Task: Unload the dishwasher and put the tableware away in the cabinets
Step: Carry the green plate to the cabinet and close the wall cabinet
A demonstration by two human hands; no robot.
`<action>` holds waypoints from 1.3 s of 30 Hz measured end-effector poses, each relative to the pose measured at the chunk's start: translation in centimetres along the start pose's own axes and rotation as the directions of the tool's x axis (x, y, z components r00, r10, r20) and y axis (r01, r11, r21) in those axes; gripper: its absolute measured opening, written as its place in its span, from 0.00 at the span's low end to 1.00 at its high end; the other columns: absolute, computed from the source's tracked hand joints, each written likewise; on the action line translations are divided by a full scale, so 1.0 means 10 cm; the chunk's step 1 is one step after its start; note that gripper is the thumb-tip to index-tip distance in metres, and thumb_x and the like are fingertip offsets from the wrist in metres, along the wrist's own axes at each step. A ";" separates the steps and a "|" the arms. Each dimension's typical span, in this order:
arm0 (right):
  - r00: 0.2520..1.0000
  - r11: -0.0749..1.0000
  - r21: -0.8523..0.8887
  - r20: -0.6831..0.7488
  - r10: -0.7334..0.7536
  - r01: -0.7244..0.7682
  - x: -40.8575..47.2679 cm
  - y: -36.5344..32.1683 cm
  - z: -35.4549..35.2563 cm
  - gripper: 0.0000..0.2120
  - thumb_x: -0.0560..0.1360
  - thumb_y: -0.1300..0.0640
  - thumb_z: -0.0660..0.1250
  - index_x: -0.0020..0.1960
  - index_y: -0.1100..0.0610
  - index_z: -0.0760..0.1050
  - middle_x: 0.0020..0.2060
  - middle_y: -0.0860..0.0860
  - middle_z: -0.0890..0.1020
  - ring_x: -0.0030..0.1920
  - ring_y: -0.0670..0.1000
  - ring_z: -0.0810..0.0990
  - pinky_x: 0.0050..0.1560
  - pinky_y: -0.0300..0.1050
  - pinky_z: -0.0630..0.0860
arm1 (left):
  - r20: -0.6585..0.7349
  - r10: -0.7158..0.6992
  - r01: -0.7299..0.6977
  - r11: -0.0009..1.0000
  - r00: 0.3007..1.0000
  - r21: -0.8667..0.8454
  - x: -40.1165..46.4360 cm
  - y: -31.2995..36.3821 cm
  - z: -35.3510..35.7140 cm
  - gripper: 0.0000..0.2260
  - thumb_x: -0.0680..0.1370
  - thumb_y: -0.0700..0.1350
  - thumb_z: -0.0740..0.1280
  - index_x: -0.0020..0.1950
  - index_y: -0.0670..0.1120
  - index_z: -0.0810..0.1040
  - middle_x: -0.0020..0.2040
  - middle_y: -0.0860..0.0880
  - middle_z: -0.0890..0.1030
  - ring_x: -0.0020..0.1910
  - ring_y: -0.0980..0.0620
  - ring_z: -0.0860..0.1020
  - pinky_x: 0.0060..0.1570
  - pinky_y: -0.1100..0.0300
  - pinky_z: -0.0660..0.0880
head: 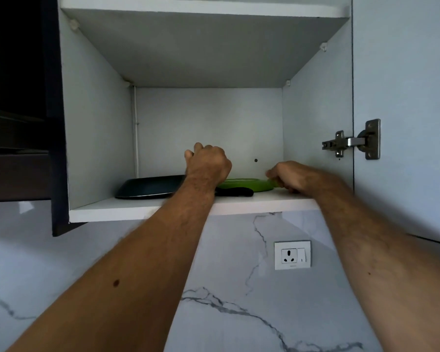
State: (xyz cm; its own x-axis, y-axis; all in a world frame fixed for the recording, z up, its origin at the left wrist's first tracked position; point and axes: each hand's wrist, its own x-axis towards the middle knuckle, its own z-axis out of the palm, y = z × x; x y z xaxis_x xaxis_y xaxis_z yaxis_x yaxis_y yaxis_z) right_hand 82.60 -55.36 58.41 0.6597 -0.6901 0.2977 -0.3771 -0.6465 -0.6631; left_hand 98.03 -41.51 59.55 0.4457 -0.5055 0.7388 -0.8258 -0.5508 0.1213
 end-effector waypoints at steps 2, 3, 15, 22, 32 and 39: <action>0.991 0.991 -0.123 -0.111 -0.075 0.061 -0.02 0.03 0.04 0.20 0.79 0.42 0.57 0.48 0.57 0.78 0.45 0.53 0.78 0.46 0.56 0.77 0.52 0.50 0.71 | -0.040 0.029 -0.030 0.999 0.999 -0.031 -0.01 0.02 -0.02 0.14 0.78 0.41 0.56 0.54 0.49 0.81 0.54 0.49 0.77 0.57 0.47 0.67 0.57 0.51 0.61; 0.978 0.979 -0.176 -0.163 -0.133 0.104 -0.05 0.04 0.07 0.22 0.81 0.43 0.56 0.52 0.59 0.79 0.50 0.56 0.80 0.50 0.57 0.78 0.54 0.49 0.71 | -0.079 0.050 -0.054 0.997 0.996 -0.055 -0.03 0.04 -0.05 0.15 0.77 0.40 0.57 0.54 0.50 0.82 0.55 0.48 0.77 0.59 0.47 0.67 0.59 0.51 0.62; 0.859 0.910 -0.392 -0.409 -0.307 0.138 -0.59 -0.08 0.10 0.20 0.83 0.46 0.52 0.46 0.58 0.77 0.45 0.59 0.82 0.43 0.59 0.78 0.47 0.48 0.75 | -0.171 0.206 -0.210 0.978 0.964 -0.006 -0.35 -0.13 -0.69 0.26 0.73 0.36 0.60 0.71 0.49 0.73 0.69 0.47 0.75 0.68 0.47 0.70 0.69 0.52 0.65; 0.883 0.837 -0.520 -0.298 -0.362 0.168 -1.15 -0.20 -0.03 0.20 0.80 0.37 0.56 0.54 0.53 0.75 0.48 0.52 0.77 0.51 0.55 0.77 0.51 0.50 0.75 | -0.151 0.197 -0.197 0.980 0.969 0.019 -0.71 -0.17 -1.07 0.28 0.82 0.51 0.57 0.80 0.47 0.51 0.78 0.46 0.61 0.77 0.47 0.57 0.75 0.48 0.54; 0.829 0.806 -0.591 -0.434 -0.353 0.033 -2.17 -0.22 -0.15 0.18 0.79 0.42 0.61 0.64 0.50 0.70 0.63 0.53 0.71 0.63 0.57 0.72 0.60 0.56 0.74 | -0.118 0.302 -0.311 0.948 0.946 -0.070 -1.16 -0.10 -1.70 0.30 0.83 0.60 0.45 0.81 0.45 0.47 0.81 0.45 0.50 0.80 0.47 0.46 0.78 0.50 0.48; 0.823 0.791 -0.606 -0.492 -0.282 -0.091 -2.84 -0.35 -0.15 0.21 0.79 0.42 0.62 0.68 0.51 0.68 0.63 0.52 0.71 0.63 0.55 0.71 0.63 0.55 0.72 | -0.042 0.405 -0.406 0.901 0.913 -0.151 -1.63 -0.03 -1.67 0.35 0.80 0.65 0.39 0.81 0.44 0.45 0.81 0.46 0.47 0.80 0.50 0.43 0.78 0.52 0.41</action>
State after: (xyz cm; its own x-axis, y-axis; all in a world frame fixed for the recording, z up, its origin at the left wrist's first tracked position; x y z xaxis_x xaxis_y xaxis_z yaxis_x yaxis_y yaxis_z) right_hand 64.19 -33.99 53.33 0.3298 -0.5458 0.7703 -0.7518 -0.6454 -0.1354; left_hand 85.21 -22.04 58.49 0.0582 -0.6568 0.7518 -0.9774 -0.1908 -0.0910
